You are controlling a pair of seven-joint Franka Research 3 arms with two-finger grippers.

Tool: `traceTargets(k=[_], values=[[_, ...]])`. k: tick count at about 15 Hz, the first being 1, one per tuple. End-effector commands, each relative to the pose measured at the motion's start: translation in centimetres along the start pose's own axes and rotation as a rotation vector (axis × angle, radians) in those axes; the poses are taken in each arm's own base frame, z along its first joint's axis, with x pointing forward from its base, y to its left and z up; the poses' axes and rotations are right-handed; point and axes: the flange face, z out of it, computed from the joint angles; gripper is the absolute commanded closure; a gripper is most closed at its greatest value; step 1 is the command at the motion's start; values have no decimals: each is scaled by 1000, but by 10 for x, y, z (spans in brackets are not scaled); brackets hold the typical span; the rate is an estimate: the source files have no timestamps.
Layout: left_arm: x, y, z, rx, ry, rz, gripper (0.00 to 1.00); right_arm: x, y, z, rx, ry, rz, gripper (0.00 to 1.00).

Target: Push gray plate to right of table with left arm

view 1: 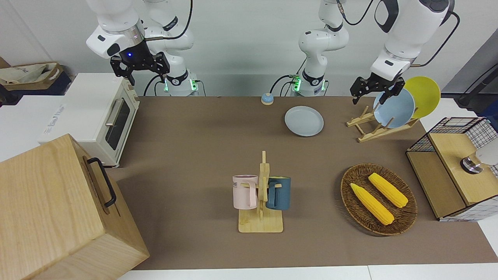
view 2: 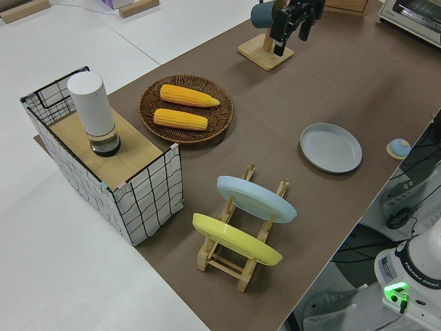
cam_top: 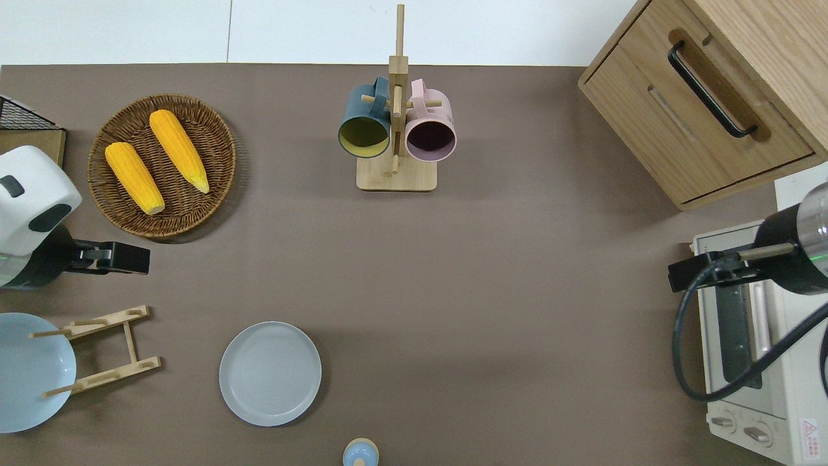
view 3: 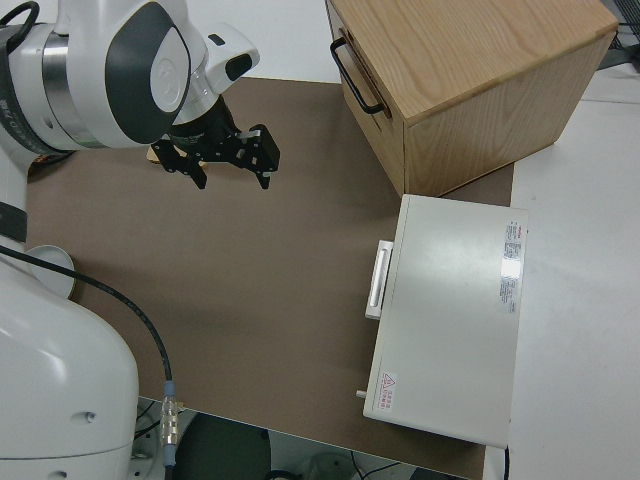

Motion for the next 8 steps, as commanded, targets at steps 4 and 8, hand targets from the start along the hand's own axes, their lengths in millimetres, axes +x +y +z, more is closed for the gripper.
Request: traceTargets(k=[4, 8], values=[[-3, 4, -3, -6, -3, -16, 5, -3, 1, -4, 4, -4, 15, 17], [-10, 7, 0, -3, -34, -12, 5, -3, 1, -4, 4, -4, 16, 17]])
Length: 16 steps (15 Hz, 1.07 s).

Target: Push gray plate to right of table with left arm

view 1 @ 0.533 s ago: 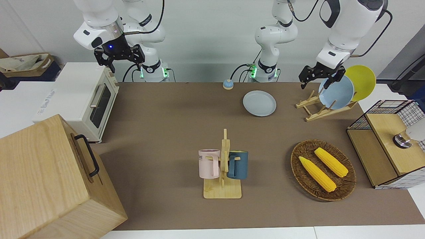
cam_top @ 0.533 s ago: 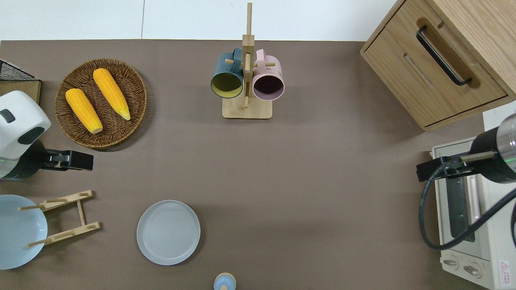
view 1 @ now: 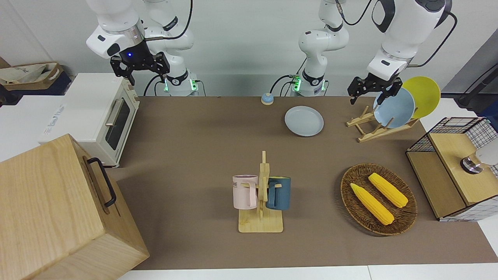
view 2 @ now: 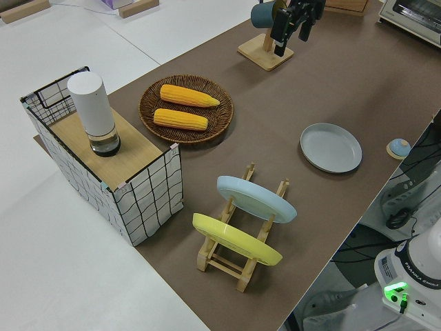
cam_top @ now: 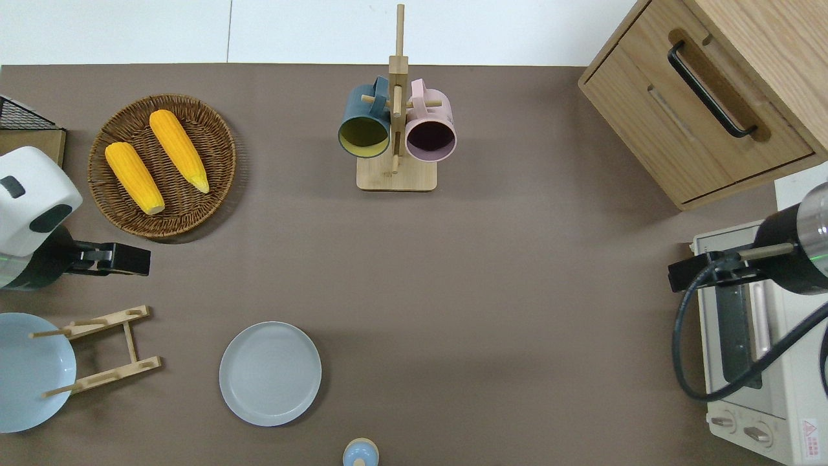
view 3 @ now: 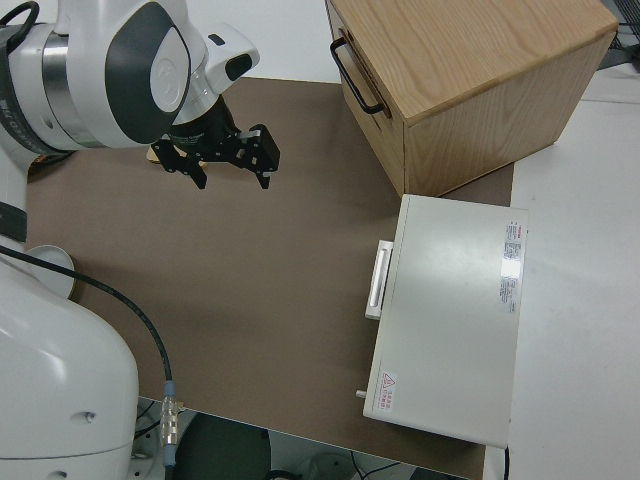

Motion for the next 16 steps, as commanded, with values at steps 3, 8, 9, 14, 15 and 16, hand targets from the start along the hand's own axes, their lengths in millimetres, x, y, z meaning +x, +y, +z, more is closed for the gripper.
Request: traceTargets(k=[3, 8, 9, 14, 15, 16], values=[[-19, 12, 10, -1, -48, -3, 5, -3, 1, -4, 4, -4, 13, 17], [-59, 17, 61, -1, -61, -12, 5, -3, 1, -4, 4, -4, 16, 17], [-68, 18, 75, -13, -60, -20, 5, -3, 1, -4, 4, -4, 15, 17], [-88, 20, 122, -44, -53, -42, 5, -3, 1, -4, 4, -4, 15, 17], [-93, 19, 129, -43, -50, -45, 2, -3, 1, -4, 4, -4, 15, 17], [-97, 19, 135, -41, -46, -47, 2, -3, 1, -4, 4, -4, 13, 17]])
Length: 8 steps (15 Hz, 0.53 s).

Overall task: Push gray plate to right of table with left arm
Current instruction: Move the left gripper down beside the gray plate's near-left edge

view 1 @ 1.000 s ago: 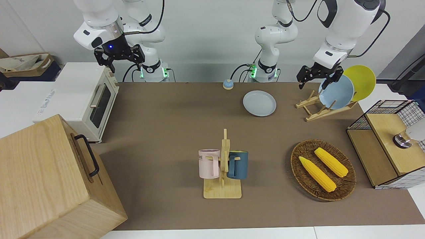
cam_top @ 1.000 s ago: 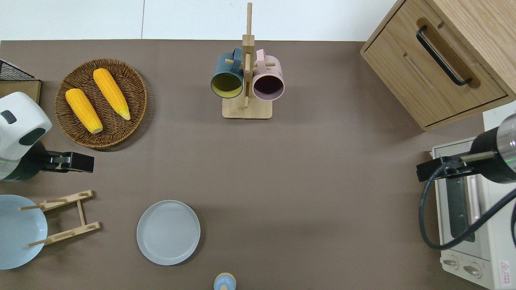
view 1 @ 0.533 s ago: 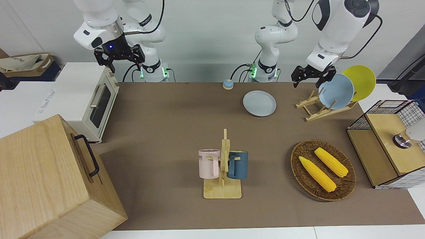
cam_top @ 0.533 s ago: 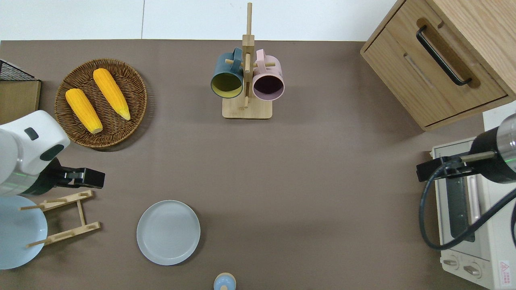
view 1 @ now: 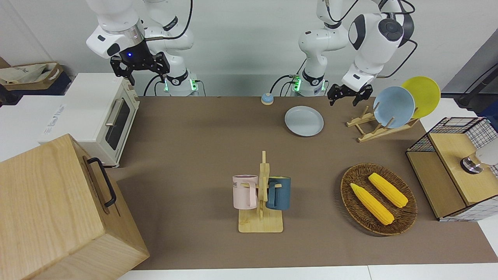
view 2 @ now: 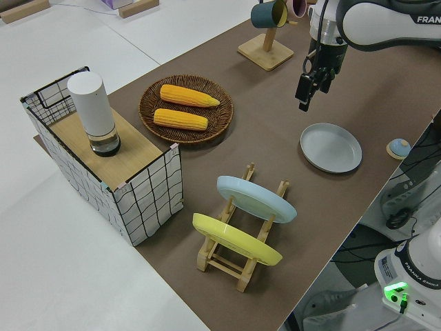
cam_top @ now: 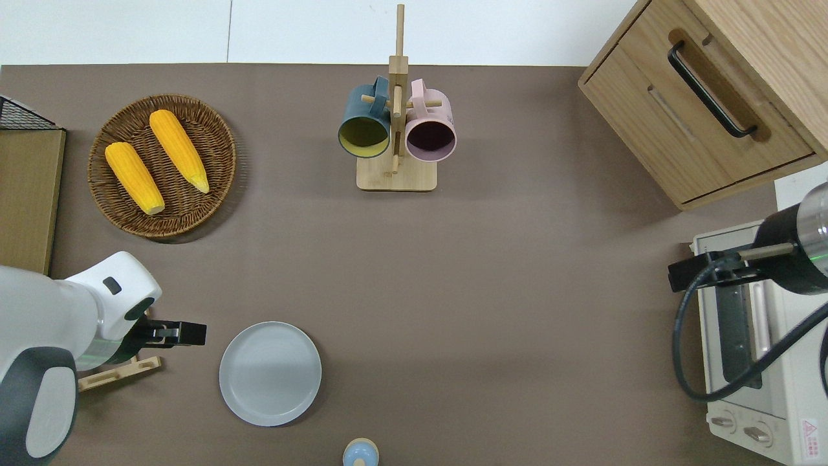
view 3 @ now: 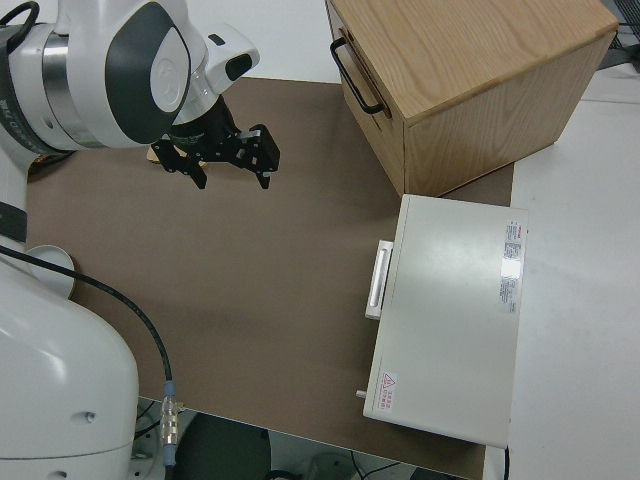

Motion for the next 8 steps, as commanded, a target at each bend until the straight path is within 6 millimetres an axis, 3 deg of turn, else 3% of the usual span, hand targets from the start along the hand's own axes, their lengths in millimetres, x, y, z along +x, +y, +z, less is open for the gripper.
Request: traceTargets(k=[1, 8], values=[[-24, -1, 24, -10, 43, -28, 2, -3, 1, -4, 4, -4, 13, 17], [-41, 0, 81, 4, 74, -23, 2, -3, 1, -4, 4, -4, 15, 17]])
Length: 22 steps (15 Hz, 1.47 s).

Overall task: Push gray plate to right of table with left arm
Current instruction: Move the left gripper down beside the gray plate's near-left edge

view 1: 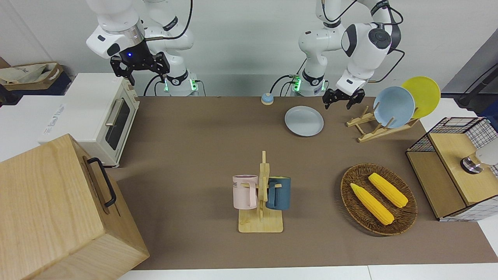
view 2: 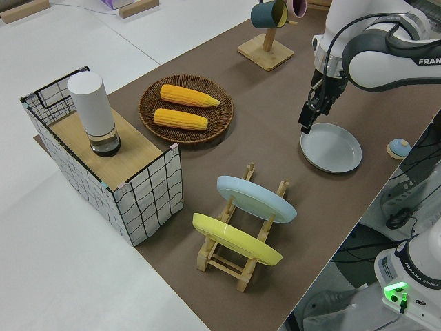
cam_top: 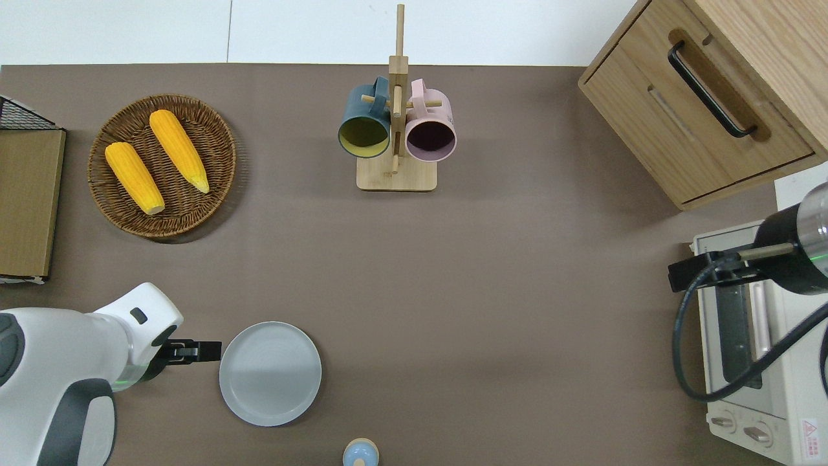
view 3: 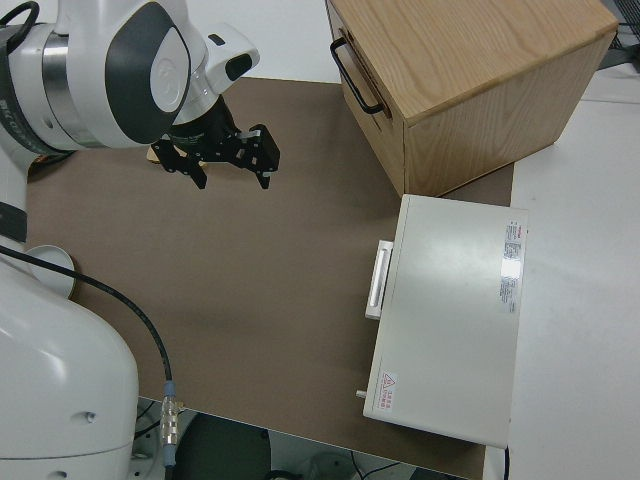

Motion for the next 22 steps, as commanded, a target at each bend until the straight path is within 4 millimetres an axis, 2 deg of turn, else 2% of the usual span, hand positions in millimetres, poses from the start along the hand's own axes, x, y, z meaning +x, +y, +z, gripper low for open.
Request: traceTargets(k=[1, 3, 7, 10, 13, 22], values=[[-20, 0, 31, 1, 30, -13, 2, -3, 1, -4, 4, -4, 13, 17], [-24, 4, 51, -2, 53, -6, 2, -3, 1, -4, 4, -4, 15, 17], [-28, 6, 69, -21, 66, -16, 2, -3, 1, -4, 4, -4, 15, 17], [-40, 10, 102, -19, 99, -5, 2, -3, 1, -4, 4, -4, 15, 17], [-40, 13, 129, -19, 96, 5, 2, -3, 1, -4, 4, -4, 16, 17], [-40, 12, 144, -20, 78, 2, 11, -3, 1, -4, 4, -4, 15, 17]])
